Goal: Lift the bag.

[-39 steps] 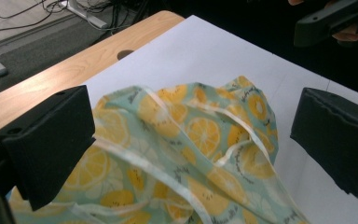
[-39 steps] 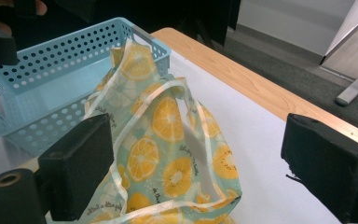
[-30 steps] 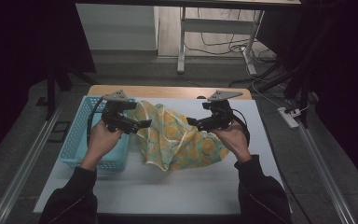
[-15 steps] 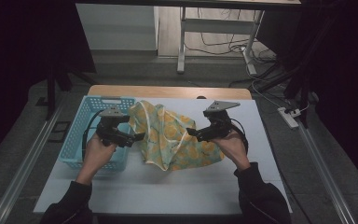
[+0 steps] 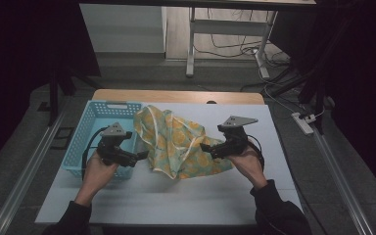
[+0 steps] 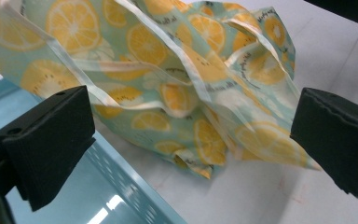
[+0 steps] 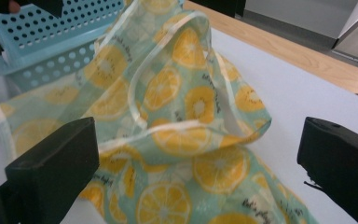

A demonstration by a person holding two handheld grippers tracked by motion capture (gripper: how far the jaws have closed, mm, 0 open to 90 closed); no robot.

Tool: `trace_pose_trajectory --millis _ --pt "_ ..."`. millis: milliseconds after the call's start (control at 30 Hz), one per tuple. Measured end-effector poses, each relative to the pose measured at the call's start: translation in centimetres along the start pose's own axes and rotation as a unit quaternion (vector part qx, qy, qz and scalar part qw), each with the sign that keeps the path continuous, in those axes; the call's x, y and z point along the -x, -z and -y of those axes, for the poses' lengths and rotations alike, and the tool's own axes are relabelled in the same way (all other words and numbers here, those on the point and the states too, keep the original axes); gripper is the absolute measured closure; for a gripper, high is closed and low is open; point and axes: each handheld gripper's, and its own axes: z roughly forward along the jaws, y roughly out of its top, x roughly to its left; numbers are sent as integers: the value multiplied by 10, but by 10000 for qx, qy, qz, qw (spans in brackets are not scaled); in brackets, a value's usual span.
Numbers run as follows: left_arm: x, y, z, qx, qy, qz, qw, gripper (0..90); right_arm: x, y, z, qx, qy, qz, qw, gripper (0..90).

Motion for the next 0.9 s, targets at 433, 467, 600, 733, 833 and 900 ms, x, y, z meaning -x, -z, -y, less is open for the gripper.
trace_pose_trajectory --millis 433,467,600,733,833,900 --pt "18 13 23 11 76 43 10000 0 -14 17 21 -82 15 166 9998 0" --pt "19 14 25 10 73 44 10000 0 -15 19 23 -76 15 183 9998 0" --pt "24 20 33 9 97 43 9999 0 -19 27 31 -15 -3 201 9998 0" --pt "27 27 42 33 156 13 9999 0 -24 32 40 -44 28 218 9997 0" --pt "30 33 50 61 217 9 9997 0 -28 38 47 -39 36 232 9997 0" --pt "31 38 56 65 254 -24 9997 0 -31 44 51 -14 34 272 9996 0"
